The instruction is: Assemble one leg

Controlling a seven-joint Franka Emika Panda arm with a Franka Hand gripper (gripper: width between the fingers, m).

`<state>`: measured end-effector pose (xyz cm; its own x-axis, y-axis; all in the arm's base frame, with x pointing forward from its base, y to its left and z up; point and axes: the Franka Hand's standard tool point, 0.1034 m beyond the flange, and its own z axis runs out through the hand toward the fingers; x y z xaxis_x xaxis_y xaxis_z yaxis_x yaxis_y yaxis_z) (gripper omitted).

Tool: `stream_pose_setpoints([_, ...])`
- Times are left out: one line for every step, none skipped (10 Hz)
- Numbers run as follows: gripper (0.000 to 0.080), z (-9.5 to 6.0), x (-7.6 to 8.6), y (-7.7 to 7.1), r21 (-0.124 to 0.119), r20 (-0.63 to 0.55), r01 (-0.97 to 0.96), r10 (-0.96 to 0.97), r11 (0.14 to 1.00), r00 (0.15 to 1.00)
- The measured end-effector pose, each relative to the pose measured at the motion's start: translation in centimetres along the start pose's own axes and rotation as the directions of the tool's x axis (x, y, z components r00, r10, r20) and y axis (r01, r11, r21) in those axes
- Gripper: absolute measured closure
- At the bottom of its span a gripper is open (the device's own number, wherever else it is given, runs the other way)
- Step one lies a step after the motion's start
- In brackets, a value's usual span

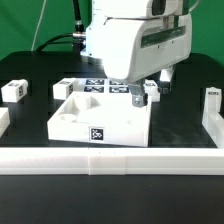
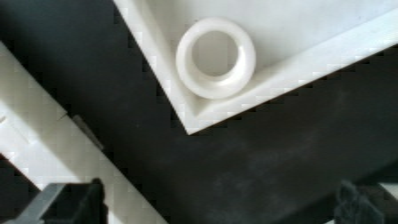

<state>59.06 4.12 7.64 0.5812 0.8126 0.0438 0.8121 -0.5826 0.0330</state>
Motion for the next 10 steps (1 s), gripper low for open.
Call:
stream_pose_setpoints([0.015,0.0,0.0,0.0,0.0,0.0,0.0,0.0,1.0,1.0])
stream_pose_setpoints([0.015,0.0,0.0,0.0,0.0,0.0,0.001,-0.001,1.0,1.0])
stream_pose_setpoints([0.015,0.0,0.0,0.0,0.0,0.0,0.0,0.0,1.0,1.0])
stream_pose_setpoints([0.015,0.0,0.0,0.0,0.0,0.0,0.0,0.0,1.0,1.0])
stream_pose_setpoints([0.015,0.1,-0.1,-0.2,0.0,0.0,0.019,-0.019,1.0,1.0])
stream_pose_setpoints([0.015,0.6,-0.7,-1.1,0.006,0.004,0.068,-0.068,0.998,0.998])
stream_pose_setpoints([0.015,0.8,-1.4,-1.8,0.018,0.012,0.133,-0.133,0.991,0.991])
stream_pose_setpoints([0.015,1.1,-2.0,-2.4,0.039,0.022,0.216,-0.217,0.976,0.976])
stream_pose_setpoints([0.015,1.4,-2.6,-3.0,0.077,0.038,0.282,-0.286,0.956,0.958])
stream_pose_setpoints([0.015,1.2,-2.9,-3.1,0.078,0.038,0.297,-0.301,0.952,0.953])
